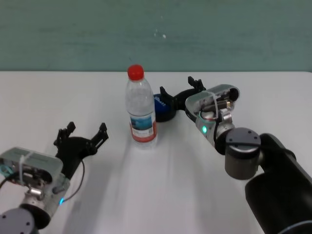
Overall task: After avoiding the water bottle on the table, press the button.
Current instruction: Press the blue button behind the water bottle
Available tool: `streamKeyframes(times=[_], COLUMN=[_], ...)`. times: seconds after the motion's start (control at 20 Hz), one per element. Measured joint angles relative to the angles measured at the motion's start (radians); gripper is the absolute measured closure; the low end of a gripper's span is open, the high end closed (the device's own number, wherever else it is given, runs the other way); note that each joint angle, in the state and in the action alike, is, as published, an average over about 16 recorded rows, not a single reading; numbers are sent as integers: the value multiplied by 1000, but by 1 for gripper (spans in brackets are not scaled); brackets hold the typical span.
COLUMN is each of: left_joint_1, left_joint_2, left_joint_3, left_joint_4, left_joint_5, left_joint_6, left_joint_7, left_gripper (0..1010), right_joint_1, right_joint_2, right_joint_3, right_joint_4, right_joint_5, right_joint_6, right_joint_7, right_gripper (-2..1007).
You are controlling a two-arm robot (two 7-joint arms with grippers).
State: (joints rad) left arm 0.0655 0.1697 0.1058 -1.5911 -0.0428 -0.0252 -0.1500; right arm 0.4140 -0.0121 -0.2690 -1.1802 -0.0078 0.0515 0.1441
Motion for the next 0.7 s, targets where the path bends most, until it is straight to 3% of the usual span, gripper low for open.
streamKeyframes(times=[0.7], left_joint_1=[0], left_joint_2=[0], left_joint_3=[0], left_joint_4=[0], left_joint_5=[0], left_joint_6=[0], left_joint_7=[0], left_gripper=[6], right_joint_1=[80], right_joint_2=[-19], right_joint_3=[-19], right_joint_4=[129], right_joint_5=[-20], right_joint_6=[-15], right_joint_7=[-3], right_gripper=[2])
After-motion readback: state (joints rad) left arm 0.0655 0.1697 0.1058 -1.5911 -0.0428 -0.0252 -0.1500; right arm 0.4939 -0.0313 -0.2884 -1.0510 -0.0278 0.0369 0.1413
